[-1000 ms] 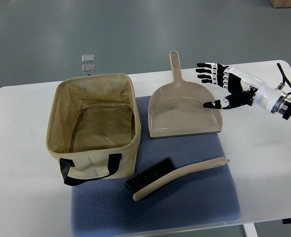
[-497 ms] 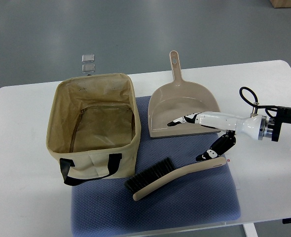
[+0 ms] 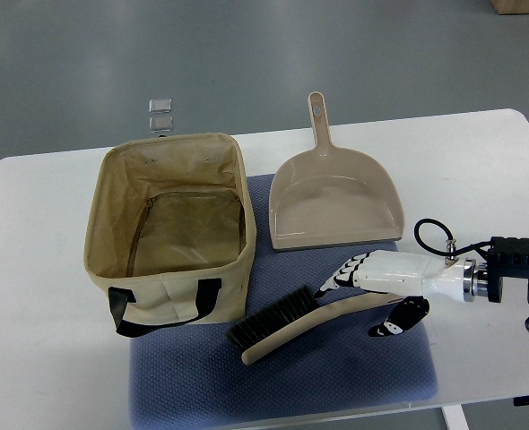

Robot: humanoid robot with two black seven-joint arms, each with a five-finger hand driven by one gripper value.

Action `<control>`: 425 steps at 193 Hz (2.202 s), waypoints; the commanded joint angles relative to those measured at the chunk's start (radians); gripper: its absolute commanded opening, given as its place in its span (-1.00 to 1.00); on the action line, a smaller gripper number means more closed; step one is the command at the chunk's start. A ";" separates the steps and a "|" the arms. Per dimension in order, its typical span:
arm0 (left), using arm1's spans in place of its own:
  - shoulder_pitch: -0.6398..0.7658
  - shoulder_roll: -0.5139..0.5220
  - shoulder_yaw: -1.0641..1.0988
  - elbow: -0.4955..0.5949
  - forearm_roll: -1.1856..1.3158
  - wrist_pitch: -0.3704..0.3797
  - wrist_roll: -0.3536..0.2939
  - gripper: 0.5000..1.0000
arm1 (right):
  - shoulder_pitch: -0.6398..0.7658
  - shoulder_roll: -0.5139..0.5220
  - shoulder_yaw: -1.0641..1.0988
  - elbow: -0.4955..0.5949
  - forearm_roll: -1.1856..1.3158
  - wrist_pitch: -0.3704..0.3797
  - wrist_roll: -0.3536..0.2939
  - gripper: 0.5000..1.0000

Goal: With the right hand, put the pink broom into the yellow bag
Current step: 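Close the right hand around the brush handle, then lift the brush with the right hand over the dustpan toward the bag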

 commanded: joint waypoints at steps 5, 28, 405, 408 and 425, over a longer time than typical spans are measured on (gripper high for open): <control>0.000 0.000 0.000 0.000 0.000 0.000 0.000 1.00 | -0.002 0.011 -0.018 -0.001 -0.028 -0.046 -0.034 0.21; 0.000 0.000 0.000 0.000 0.000 0.000 0.000 1.00 | -0.002 0.012 -0.018 -0.006 -0.032 -0.063 -0.059 0.17; 0.000 0.000 0.000 0.000 0.000 0.000 0.000 1.00 | 0.034 0.011 0.051 -0.100 0.001 -0.310 -0.110 -1.00; 0.000 0.000 0.000 0.000 0.000 0.000 0.000 1.00 | 0.037 0.008 0.054 -0.103 0.012 -0.308 -0.110 -1.00; 0.000 0.000 0.000 0.000 0.000 0.000 0.000 1.00 | 0.079 -0.006 0.065 -0.127 0.098 -0.300 -0.110 -1.00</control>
